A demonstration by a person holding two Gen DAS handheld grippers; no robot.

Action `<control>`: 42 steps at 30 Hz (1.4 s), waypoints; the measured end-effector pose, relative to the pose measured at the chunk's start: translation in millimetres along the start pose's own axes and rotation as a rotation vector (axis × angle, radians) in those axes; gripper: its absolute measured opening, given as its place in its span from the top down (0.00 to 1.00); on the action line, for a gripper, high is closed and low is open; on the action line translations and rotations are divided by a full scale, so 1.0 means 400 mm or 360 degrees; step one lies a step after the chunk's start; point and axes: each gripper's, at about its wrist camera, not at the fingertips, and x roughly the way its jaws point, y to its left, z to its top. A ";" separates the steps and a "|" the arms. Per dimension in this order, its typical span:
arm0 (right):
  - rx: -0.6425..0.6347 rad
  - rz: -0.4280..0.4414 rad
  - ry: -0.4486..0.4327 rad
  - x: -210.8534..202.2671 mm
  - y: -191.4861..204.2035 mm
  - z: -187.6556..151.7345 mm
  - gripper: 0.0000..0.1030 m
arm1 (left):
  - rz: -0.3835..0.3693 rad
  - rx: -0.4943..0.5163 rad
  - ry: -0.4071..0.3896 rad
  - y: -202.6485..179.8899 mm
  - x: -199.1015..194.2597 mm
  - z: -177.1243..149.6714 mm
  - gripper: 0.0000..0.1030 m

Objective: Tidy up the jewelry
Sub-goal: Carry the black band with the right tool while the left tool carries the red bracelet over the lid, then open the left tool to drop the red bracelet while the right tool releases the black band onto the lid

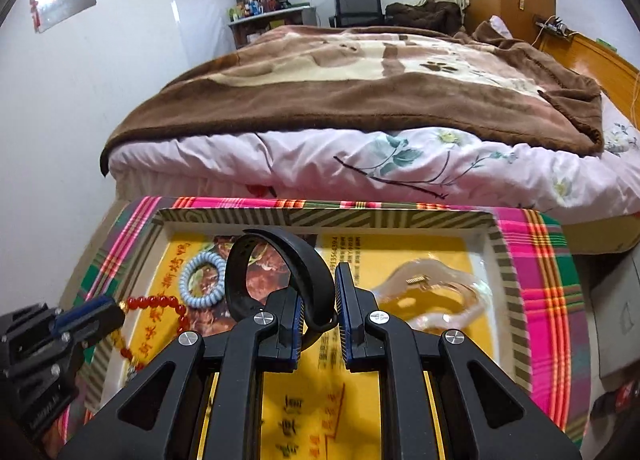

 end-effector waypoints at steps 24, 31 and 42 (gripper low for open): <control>-0.0013 -0.0061 0.0237 0.137 0.004 0.023 0.85 | 0.0071 0.0002 0.0182 0.020 0.096 -0.045 0.88; -0.0029 -0.0069 0.0236 0.140 0.007 0.026 0.83 | 0.0073 -0.0006 0.0158 0.022 0.084 -0.044 0.59; -0.0030 -0.0043 0.0158 0.085 0.013 0.028 0.70 | 0.0085 0.0009 0.0118 0.004 0.046 -0.045 0.48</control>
